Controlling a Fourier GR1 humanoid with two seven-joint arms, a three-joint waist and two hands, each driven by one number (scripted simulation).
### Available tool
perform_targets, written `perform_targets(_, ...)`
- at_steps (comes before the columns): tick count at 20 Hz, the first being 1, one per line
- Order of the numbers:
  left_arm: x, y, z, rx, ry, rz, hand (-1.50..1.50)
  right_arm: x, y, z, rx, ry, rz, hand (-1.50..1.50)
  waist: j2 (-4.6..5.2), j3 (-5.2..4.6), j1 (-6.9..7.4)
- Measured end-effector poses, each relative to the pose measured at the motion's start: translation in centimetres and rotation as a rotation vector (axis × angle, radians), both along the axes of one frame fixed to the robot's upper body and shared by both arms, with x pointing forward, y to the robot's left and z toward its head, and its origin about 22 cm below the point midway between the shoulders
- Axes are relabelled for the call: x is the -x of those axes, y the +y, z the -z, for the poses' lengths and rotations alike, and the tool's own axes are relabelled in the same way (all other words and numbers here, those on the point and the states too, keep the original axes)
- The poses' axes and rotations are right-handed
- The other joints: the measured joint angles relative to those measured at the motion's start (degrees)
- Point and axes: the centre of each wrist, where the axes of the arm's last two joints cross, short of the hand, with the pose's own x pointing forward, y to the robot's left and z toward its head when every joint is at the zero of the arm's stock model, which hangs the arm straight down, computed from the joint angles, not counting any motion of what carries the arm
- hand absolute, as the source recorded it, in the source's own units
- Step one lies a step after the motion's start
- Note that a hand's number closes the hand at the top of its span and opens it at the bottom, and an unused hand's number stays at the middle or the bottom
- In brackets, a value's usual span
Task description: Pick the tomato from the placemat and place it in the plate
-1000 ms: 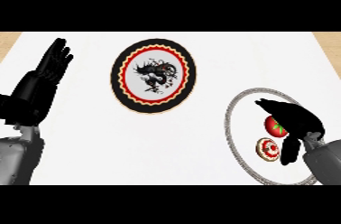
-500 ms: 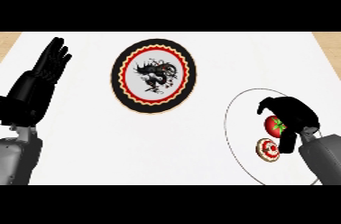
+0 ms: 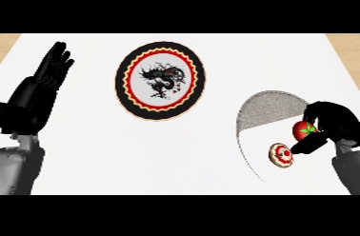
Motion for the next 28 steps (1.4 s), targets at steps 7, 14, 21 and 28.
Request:
perform_targets(7,0.0,0.2,0.1,0.003,-0.006,0.002,0.0,0.9,1.4,-3.5,0.006,-0.196,0.018,1.5,0.16,0.26,0.06)
perform_targets(14,0.6,-0.5,-0.1,0.005,0.002,0.014,0.0,1.4,6.4,-8.6,-0.177,-0.41,-0.146,1.5,0.03,0.32,0.34)
perform_targets(21,0.4,-0.2,0.0,0.01,0.003,0.015,0.0,1.7,11.9,-13.0,-0.404,-0.542,-0.284,1.5,0.21,0.32,0.66)
perform_targets(28,0.0,-0.5,-0.2,0.009,-0.002,0.021,0.0,-0.6,18.7,-15.5,-0.477,-0.539,-0.362,1.5,0.36,0.32,1.11)
